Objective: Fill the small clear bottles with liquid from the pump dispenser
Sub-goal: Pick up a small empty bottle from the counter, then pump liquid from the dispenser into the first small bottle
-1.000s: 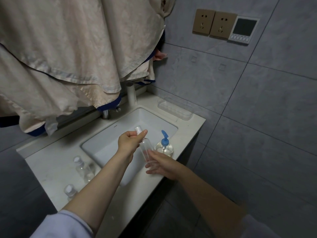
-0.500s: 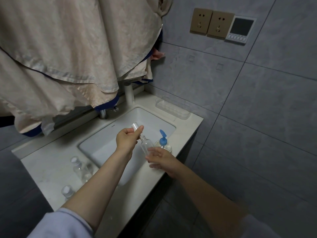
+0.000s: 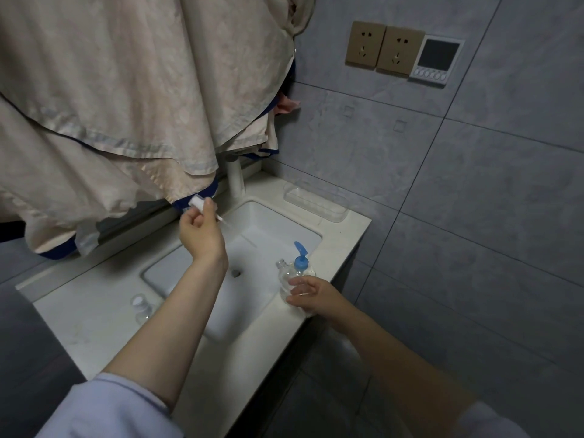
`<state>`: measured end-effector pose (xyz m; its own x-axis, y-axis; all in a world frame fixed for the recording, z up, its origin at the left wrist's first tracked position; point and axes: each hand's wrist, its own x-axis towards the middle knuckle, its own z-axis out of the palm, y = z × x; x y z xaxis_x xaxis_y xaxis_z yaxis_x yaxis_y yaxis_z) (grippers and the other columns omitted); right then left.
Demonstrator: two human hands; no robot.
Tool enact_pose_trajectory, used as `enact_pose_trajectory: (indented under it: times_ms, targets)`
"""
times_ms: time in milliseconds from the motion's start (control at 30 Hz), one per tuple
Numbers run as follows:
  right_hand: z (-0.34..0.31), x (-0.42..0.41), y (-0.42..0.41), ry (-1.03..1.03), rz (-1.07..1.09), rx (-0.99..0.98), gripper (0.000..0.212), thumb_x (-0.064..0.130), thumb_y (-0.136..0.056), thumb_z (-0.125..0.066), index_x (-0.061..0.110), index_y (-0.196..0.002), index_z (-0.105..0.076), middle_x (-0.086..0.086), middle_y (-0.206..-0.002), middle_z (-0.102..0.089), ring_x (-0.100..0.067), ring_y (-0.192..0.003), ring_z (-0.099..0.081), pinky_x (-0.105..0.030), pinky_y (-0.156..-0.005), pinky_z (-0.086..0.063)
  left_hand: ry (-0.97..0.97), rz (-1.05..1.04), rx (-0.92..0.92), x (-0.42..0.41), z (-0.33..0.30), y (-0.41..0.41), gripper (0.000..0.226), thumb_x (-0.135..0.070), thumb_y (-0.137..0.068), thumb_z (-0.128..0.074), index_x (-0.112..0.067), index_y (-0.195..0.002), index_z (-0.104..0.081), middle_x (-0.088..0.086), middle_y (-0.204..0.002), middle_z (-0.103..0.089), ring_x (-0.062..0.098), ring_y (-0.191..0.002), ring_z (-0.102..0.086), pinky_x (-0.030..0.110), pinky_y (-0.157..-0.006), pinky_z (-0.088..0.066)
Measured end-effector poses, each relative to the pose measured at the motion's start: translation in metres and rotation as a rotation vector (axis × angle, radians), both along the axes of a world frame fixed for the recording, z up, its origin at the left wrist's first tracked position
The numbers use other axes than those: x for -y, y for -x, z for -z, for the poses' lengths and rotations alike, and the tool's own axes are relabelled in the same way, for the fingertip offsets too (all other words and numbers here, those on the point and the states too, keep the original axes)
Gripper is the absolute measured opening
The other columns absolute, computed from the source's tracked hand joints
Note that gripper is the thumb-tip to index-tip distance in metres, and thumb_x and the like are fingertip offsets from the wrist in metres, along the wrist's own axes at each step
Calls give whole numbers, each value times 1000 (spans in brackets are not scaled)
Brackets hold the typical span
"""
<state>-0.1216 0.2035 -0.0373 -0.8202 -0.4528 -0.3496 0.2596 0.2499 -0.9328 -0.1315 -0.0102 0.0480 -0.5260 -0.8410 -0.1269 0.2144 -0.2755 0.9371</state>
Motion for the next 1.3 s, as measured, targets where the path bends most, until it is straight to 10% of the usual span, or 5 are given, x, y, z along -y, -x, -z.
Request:
enact_pose_trajectory:
  times_ms: [200,533,733,1033,1300]
  targets:
    - [0,5,1,63,162,6,38,14,-79,-76,18,-113,-62,0,-104,-64,-16,-96,-61,-27,-79,-50,273,142,84,-3,3,2,21,-20,-82,-68,-12,-99,-58,1,-87,-59,9,-74,-53,12,-63,-42]
    - [-3,-11,6,167,272,-21,39,5,-79,-73,7,-116,-60,-4,-99,-65,-7,-69,-59,-16,-55,-45,1598,900,252,-32,111,-65,18,-16,-81,-56,-12,-98,-60,6,-102,-58,25,-94,-56,35,-74,-46]
    - [-2,-15,6,146,201,-5,36,7,-79,-74,14,-111,-61,-5,-105,-64,-9,-77,-61,-18,-58,-46,1931,1120,348,-37,151,-91,10,-24,-76,-67,-19,-84,-64,1,-85,-63,17,-74,-62,22,-58,-48]
    - [8,-8,-2,119,128,15,32,10,-79,-75,23,-104,-62,0,-105,-63,-10,-89,-61,-19,-68,-52,1948,1136,250,-45,158,-83,24,-15,-58,-82,-21,-79,-71,-5,-68,-67,14,-58,-65,15,-51,-49]
    - [12,-4,2,116,110,-7,31,13,-78,-76,26,-102,-62,1,-105,-64,-12,-95,-61,-26,-82,-52,1889,1296,554,-41,167,-75,54,-23,-84,-55,-21,-136,-41,0,-130,-52,18,-120,-46,25,-100,-28]
